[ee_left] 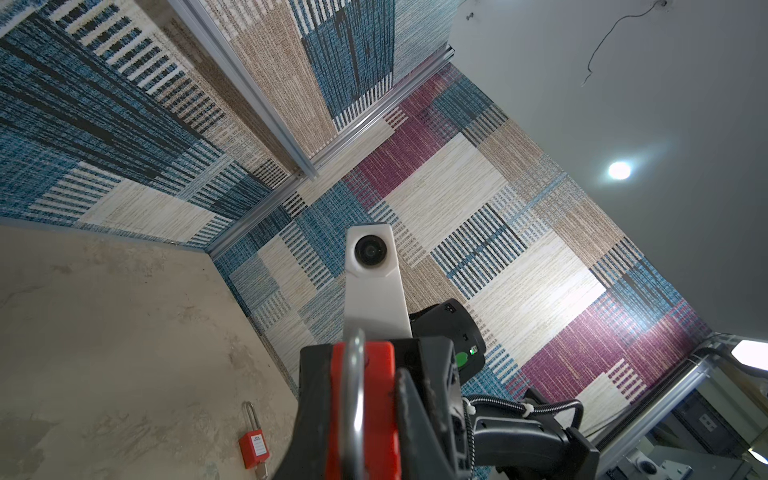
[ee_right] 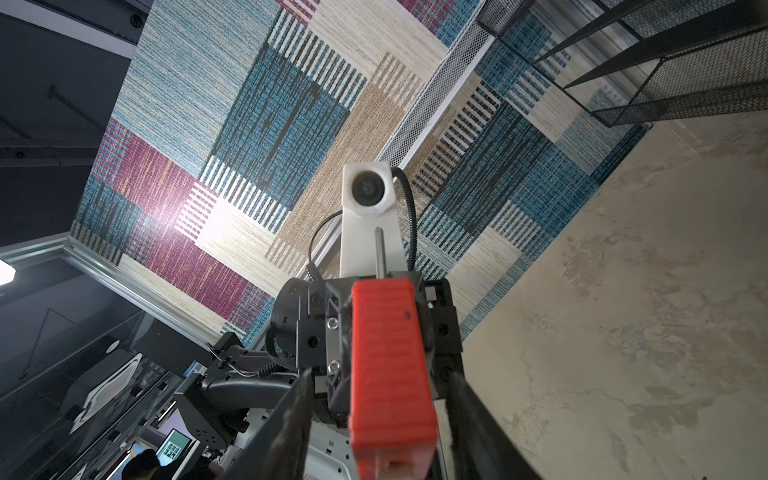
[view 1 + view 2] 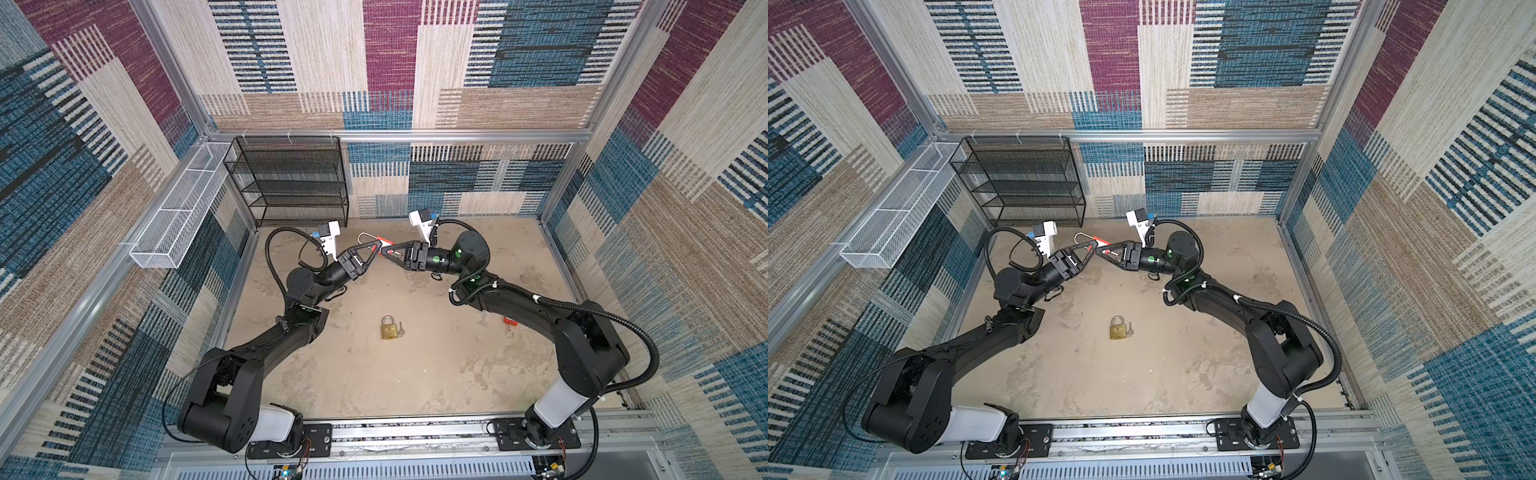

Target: Lock with the key

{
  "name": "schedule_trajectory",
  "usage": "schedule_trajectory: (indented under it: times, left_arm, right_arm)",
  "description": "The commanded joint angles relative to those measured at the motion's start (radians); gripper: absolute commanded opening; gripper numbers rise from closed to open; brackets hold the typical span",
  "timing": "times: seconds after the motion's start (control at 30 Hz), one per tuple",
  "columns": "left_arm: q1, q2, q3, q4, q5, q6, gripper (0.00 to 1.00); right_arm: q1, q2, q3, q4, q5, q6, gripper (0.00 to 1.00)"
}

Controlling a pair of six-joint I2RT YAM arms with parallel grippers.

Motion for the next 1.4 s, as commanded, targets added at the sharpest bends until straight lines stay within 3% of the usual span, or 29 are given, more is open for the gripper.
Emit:
schedule_trajectory:
  times: [0.0, 0.23, 0.57, 1.03, 1.37]
  left_arm:
    - [0.0, -0.009, -0.001, 0.059, 0.0, 0.03, 0.0]
    - [0.0, -0.02, 0.011, 0.054, 0.01, 0.02, 0.0]
    - [0.0, -0.037, 0.011, 0.035, 0.011, 0.029, 0.0]
    - [0.0, -0.042, 0.012, 0.011, 0.012, 0.04, 0.0]
    - [-0.001, -0.044, 0.02, -0.003, 0.016, 0.04, 0.0]
  right_arm:
    - [-0.015, -0.021, -0.017, 0.024, -0.008, 0.034, 0.6]
    - [-0.061, -0.075, -0.072, 0.026, -0.009, 0.044, 0.65]
    - [-0.075, -0.079, -0.094, 0.0, -0.019, 0.033, 0.62]
    - [-0.05, -0.043, -0.083, 0.009, -0.052, 0.031, 0.42]
    - [-0.047, -0.043, -0.074, 0.011, -0.047, 0.024, 0.1]
